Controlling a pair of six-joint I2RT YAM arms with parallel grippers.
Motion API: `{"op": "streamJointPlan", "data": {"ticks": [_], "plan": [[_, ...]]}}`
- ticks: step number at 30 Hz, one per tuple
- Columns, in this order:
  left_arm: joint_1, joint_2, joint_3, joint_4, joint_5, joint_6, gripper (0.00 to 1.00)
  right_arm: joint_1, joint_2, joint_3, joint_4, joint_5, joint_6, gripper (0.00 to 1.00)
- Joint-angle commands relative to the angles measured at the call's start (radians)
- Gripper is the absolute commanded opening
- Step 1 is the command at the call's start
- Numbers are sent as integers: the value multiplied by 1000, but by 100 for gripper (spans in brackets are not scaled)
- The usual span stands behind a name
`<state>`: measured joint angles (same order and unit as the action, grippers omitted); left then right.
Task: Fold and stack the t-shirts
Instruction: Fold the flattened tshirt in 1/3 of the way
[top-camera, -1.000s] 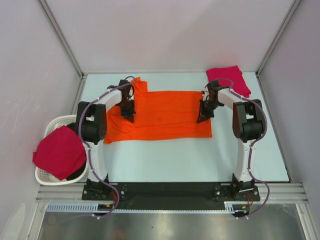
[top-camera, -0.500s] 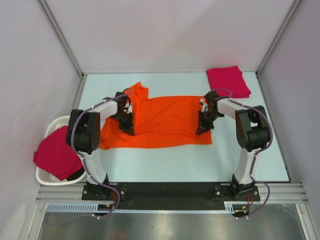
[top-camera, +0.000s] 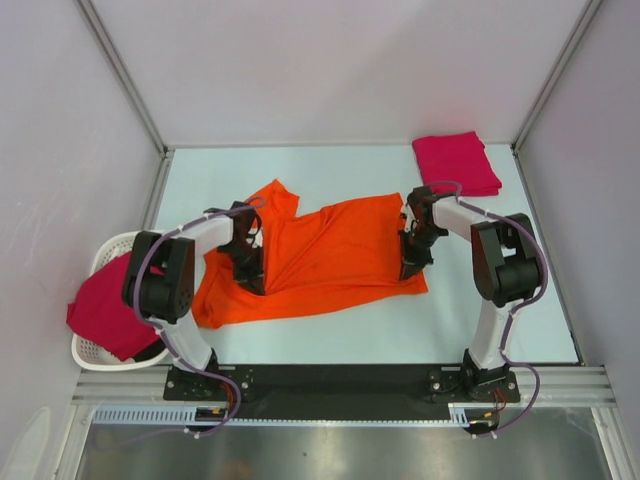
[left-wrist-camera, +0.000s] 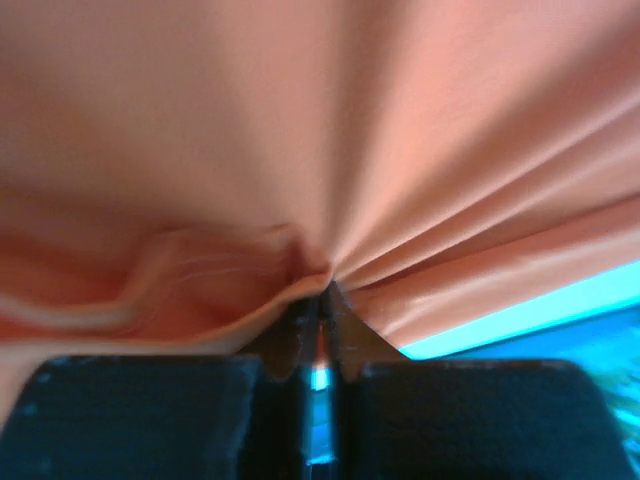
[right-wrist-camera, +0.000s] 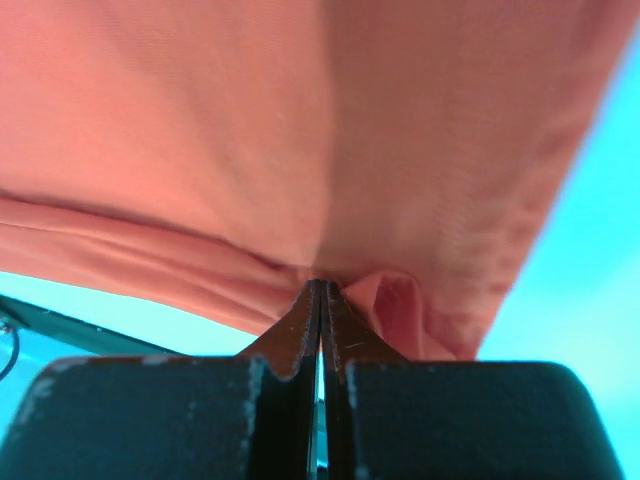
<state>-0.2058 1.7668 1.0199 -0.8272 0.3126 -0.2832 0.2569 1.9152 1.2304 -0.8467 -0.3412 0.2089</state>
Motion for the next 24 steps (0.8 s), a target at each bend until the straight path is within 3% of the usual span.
{"op": "streamJointPlan", "data": {"ticks": [1, 5, 9, 11, 13, 20, 24], "plan": [[-18, -107, 162, -171, -253, 49, 30, 1, -93, 190, -69, 131, -22, 0], [-17, -184, 472, -161, -300, 36, 57, -2, -105, 453, -78, 160, -20, 0], [-17, -117, 562, -77, -276, -7, 69, -16, 16, 621, -113, 165, -23, 0], [-17, -64, 591, -61, -265, -20, 40, -22, 68, 656, -112, 168, -31, 0], [-15, 52, 655, -75, -253, -28, 0, -22, 149, 672, -109, 173, -34, 0], [-4, 389, 955, -151, -241, -13, 0, -24, 384, 751, -81, 153, -48, 0], [25, 464, 1025, -148, -215, -39, 0, -24, 465, 840, -92, 149, -43, 0]]}}
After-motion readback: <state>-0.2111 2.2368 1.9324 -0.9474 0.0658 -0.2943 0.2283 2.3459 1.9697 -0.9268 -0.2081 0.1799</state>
